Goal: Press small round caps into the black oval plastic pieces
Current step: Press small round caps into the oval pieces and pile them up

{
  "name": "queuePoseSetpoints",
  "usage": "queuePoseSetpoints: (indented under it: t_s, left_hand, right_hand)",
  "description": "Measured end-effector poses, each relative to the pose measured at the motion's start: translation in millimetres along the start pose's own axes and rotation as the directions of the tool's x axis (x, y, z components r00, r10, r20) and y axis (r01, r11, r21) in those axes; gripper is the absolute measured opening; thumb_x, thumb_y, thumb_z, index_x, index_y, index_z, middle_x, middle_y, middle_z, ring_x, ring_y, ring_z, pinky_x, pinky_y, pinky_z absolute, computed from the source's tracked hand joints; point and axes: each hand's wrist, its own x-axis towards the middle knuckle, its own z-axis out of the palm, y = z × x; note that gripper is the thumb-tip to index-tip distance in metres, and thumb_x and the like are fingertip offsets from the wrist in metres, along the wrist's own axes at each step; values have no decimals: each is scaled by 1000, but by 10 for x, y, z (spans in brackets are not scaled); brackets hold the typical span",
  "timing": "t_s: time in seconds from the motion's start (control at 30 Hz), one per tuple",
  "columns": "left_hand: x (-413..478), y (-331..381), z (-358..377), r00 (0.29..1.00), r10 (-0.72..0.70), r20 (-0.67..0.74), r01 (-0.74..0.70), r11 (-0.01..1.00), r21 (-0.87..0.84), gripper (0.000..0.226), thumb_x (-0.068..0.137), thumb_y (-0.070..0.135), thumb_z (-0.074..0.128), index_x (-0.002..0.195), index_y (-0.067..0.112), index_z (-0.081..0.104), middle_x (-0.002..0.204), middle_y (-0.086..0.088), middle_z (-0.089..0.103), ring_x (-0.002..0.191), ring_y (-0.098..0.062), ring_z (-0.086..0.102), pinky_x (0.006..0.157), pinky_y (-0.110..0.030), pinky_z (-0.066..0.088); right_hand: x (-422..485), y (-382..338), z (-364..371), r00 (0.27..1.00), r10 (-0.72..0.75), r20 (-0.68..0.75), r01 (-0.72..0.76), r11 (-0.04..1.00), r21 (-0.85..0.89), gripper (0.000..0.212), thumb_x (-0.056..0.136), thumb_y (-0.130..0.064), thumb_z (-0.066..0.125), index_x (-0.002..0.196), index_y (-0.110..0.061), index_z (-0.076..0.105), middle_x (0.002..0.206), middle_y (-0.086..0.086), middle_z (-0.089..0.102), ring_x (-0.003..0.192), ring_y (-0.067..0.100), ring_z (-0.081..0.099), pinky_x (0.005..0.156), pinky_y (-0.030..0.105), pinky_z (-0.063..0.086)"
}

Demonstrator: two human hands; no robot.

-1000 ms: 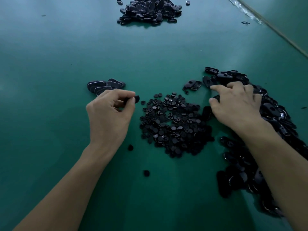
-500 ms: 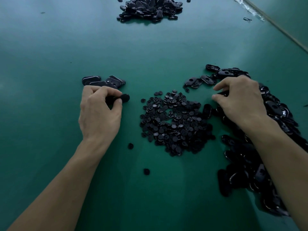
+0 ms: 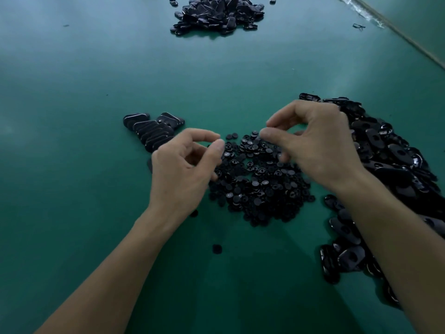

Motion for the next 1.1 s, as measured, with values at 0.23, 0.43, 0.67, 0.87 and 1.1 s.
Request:
queuePoseSetpoints:
  t_s: [0.23, 0.43, 0.67, 0.87, 1.1]
  left_hand:
    - [5, 63, 30, 963, -209, 168, 263, 859, -439, 17, 96, 26, 59, 98, 12, 69, 71, -7, 72, 56, -18, 69, 49, -24, 53]
    - [22, 16, 18, 978, -164, 130, 207, 848, -488, 12, 81, 20, 72, 91, 13, 73, 77, -4, 75, 64, -14, 71, 59, -22, 56]
    - [16, -39, 24, 985, -119, 125, 166, 848, -503, 12, 80, 13, 77, 90, 19, 76, 77, -4, 76, 66, -14, 71, 66, -21, 56]
    - [14, -33, 18, 989, -90, 116, 134, 871, -472, 20, 87, 2, 71, 101, 16, 69, 80, 1, 75, 71, -8, 69, 68, -18, 55]
    - [8, -40, 27, 986, -126, 106, 162, 852, -498, 17, 85, 14, 74, 101, 16, 69, 77, -2, 74, 73, -15, 72, 69, -24, 57]
  right_hand:
    - [-23, -158, 261, 984, -101, 148, 70, 977, 201, 17, 77, -12, 83, 82, -26, 75, 75, -8, 75, 69, 10, 71, 69, 28, 58]
    - [-62, -167, 302, 973, -83, 217, 21, 961, 275, 15, 78, -16, 82, 91, -21, 77, 87, -2, 77, 80, 10, 74, 80, 36, 61]
    - [-41, -108, 281, 966, 26, 258, -85, 972, 219, 6, 85, -20, 79, 88, -20, 74, 75, -2, 75, 66, 12, 72, 65, 25, 55]
    - [-49, -111, 289, 965, 29, 260, -108, 949, 296, 7, 87, -13, 77, 85, -19, 74, 70, -2, 74, 64, 11, 72, 59, 19, 51]
    - [-61, -121, 317, 966, 46, 256, -147, 910, 389, 11, 91, -7, 71, 91, -17, 74, 73, 1, 76, 66, 15, 73, 60, 23, 54]
